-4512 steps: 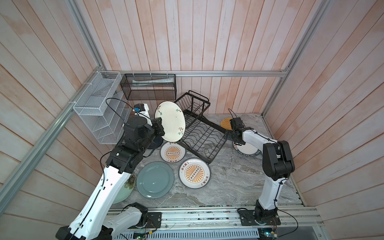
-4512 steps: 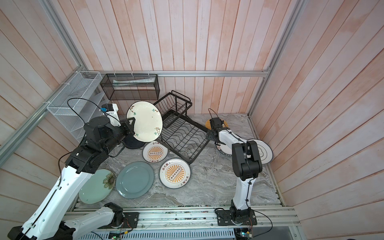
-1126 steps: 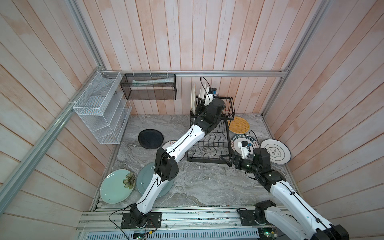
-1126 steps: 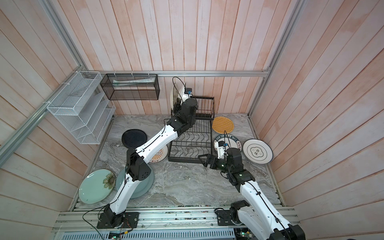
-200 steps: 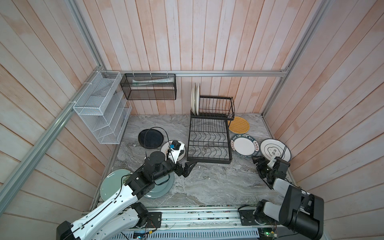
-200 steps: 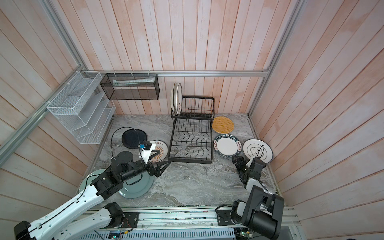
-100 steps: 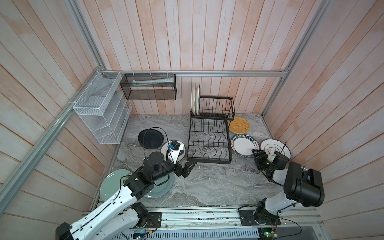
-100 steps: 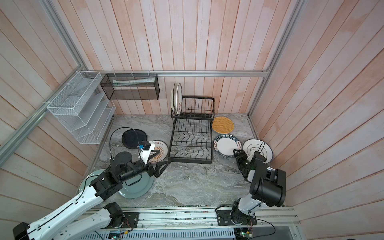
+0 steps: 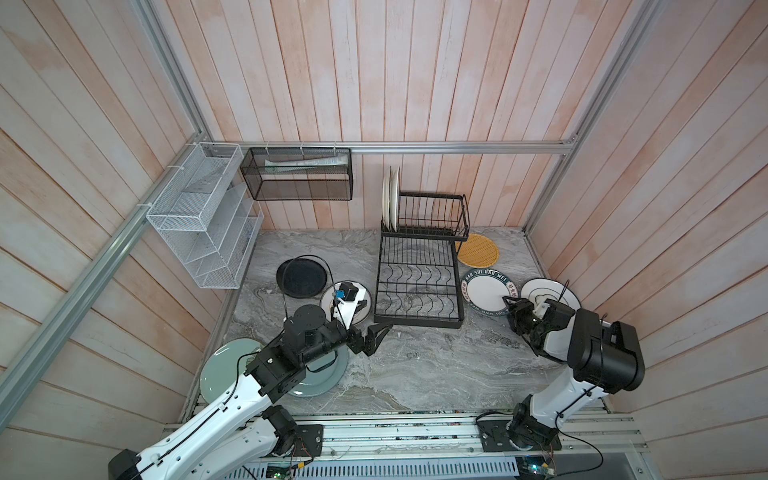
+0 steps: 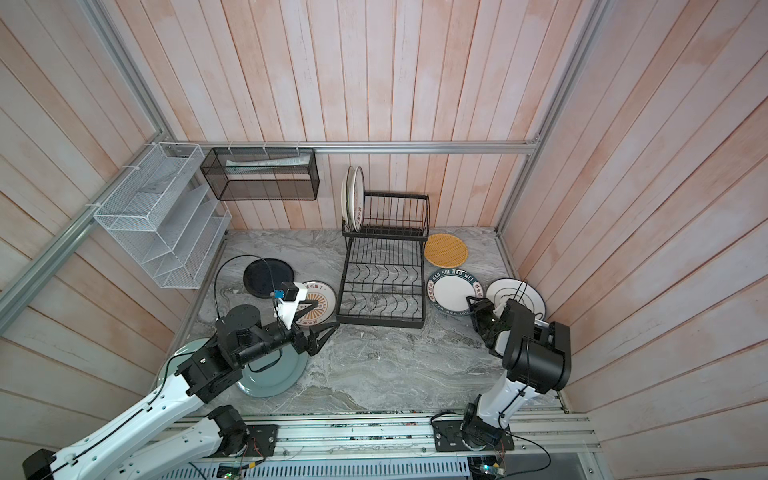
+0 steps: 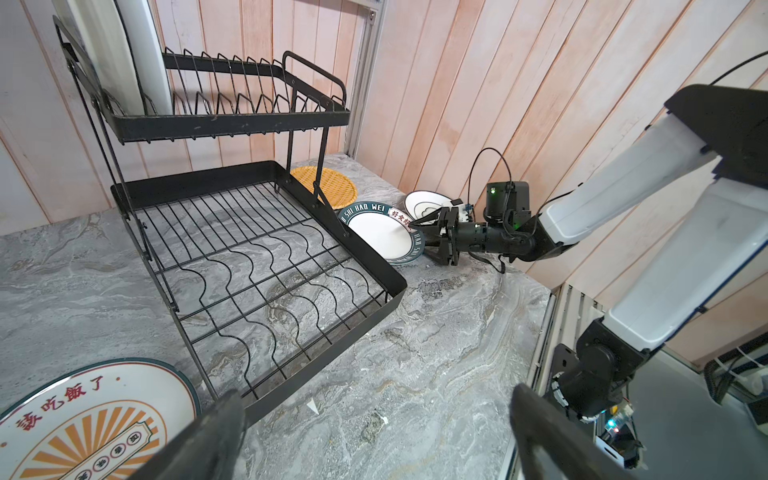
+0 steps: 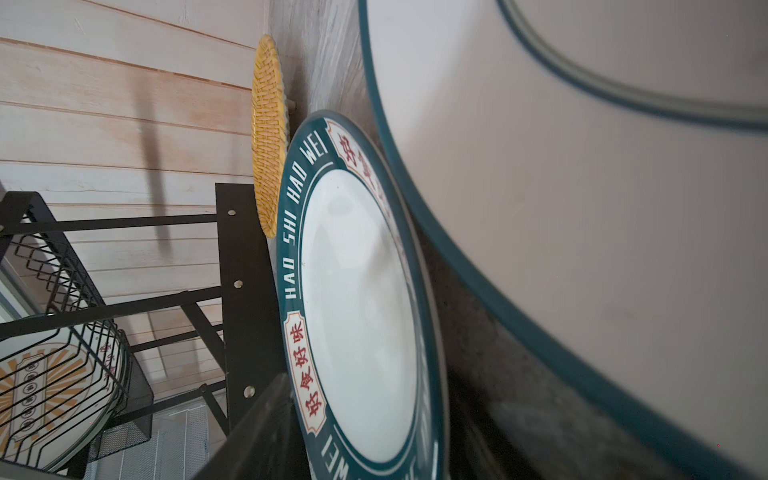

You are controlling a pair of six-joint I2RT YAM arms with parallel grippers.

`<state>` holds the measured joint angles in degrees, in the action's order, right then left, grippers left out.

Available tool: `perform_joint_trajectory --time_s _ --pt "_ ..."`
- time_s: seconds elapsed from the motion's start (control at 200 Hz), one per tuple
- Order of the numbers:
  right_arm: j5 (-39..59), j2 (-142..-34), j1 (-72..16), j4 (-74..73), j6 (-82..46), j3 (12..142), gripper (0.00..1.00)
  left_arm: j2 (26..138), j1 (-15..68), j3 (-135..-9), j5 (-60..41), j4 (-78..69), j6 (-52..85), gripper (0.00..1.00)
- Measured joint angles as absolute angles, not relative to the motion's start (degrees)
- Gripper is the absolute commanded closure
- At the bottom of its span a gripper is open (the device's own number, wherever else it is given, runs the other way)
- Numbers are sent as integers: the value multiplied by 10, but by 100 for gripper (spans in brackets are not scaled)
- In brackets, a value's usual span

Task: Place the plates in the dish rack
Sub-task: 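Grip the green-rimmed plate rim with the right gripper and lift it upright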

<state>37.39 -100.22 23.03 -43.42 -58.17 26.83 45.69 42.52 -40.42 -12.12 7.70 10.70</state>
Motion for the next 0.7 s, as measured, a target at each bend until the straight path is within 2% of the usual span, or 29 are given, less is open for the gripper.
perform_joint_trajectory --time_s 0.26,0.36,0.445,0.54,0.7 --pt "363 -1018 211 -455 -618 272 51 450 425 -404 -117 77 105 0" --pt "357 -1024 206 -463 -632 270 61 447 425 -404 -117 77 105 0" --pt "350 -1032 203 -471 -648 266 84 444 425 -404 -117 77 105 0" --pt "345 -1041 201 -489 -666 249 100 440 425 -404 -116 77 105 0" --pt "342 -1031 199 -508 -680 231 100 434 425 -404 -115 77 105 0"
